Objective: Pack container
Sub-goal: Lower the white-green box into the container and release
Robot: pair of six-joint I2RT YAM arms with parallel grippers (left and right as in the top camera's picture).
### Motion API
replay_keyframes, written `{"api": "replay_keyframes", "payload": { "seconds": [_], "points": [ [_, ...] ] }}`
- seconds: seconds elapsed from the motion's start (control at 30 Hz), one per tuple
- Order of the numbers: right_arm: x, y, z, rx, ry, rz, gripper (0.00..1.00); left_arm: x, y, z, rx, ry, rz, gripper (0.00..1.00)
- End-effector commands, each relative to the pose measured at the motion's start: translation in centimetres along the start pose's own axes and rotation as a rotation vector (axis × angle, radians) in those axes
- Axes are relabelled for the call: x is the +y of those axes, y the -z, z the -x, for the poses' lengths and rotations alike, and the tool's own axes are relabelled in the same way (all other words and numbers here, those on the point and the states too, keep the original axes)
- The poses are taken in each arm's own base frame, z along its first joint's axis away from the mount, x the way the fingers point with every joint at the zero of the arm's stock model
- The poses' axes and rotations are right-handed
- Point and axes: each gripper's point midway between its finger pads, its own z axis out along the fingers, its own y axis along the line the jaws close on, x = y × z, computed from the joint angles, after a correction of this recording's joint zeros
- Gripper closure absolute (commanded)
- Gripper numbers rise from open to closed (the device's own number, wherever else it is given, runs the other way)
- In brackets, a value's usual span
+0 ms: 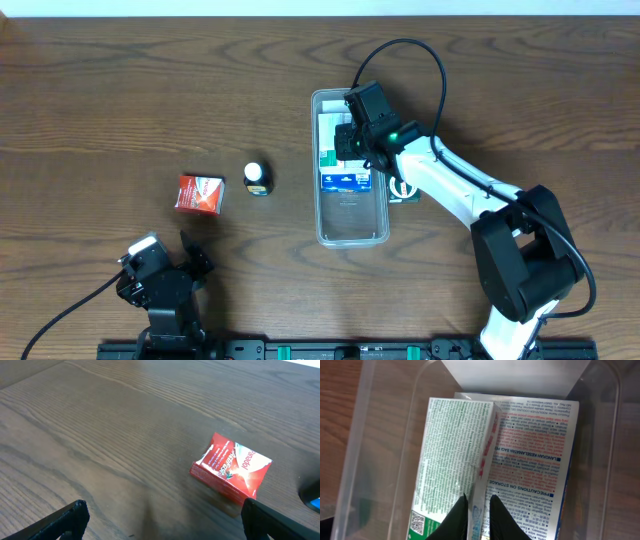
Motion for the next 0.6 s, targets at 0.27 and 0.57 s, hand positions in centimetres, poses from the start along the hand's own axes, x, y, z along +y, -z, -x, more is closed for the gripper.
{"api": "replay_keyframes", "payload": {
  "seconds": [0.27,0.57],
  "points": [
    [1.5,-0.3,0.1,-0.011,-0.003,0.037,0.86,0.2,-0.3,-0.6,0.010,-0.017,0.014,0.02],
    [0.9,-0.4,0.3,-0.014,-0.023,0.021,0.88,0.2,-0.3,-0.6,0.010,-0.017,0.014,0.02]
  ]
}}
